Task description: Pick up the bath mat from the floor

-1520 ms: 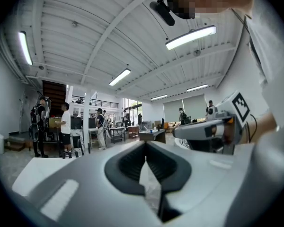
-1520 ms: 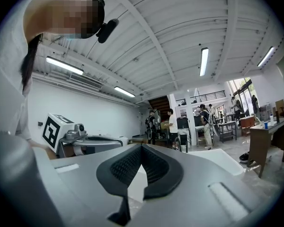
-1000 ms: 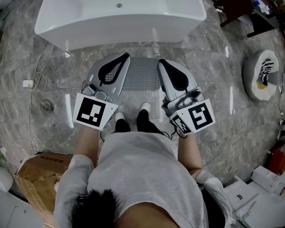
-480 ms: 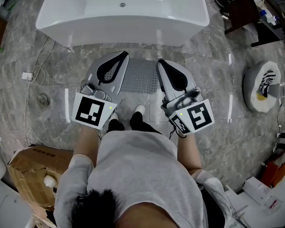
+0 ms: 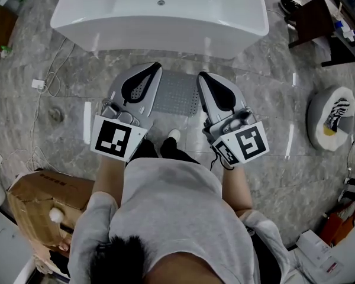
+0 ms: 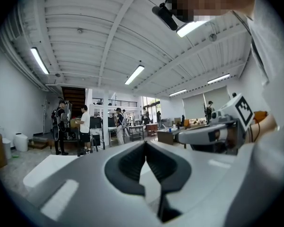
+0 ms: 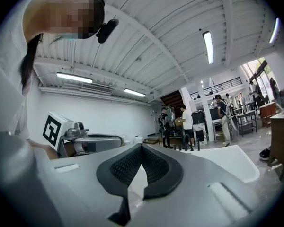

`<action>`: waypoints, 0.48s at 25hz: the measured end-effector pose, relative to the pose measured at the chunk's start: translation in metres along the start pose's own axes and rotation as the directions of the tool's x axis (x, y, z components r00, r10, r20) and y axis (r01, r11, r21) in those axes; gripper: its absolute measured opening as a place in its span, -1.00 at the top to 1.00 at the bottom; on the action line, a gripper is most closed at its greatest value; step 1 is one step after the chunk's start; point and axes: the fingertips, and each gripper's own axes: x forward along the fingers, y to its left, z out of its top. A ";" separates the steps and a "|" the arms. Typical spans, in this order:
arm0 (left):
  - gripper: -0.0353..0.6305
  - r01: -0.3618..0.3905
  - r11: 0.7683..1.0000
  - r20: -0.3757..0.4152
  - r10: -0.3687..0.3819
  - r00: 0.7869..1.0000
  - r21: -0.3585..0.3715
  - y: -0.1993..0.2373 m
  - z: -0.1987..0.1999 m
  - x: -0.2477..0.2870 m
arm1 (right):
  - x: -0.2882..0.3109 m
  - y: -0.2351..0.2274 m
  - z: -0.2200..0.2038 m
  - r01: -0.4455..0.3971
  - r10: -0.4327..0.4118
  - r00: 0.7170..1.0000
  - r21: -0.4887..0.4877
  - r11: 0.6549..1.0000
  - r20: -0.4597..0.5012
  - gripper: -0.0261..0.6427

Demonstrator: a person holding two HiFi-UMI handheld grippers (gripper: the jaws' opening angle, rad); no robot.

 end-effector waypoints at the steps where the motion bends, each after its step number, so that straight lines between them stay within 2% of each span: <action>1: 0.89 -0.003 1.000 -0.002 0.003 1.000 0.000 0.002 -0.001 0.001 | 0.002 -0.001 -0.001 -0.002 0.002 1.000 0.004 1.000 0.000 0.92; 6: 0.89 -0.008 1.000 -0.021 0.008 1.000 0.002 0.014 -0.009 0.001 | 0.014 -0.001 -0.007 0.000 0.000 1.000 0.011 1.000 -0.008 0.92; 12: 0.89 0.029 1.000 -0.029 -0.028 0.999 0.003 0.038 -0.014 0.002 | 0.036 0.002 -0.009 0.037 -0.037 0.999 0.015 0.999 -0.011 0.92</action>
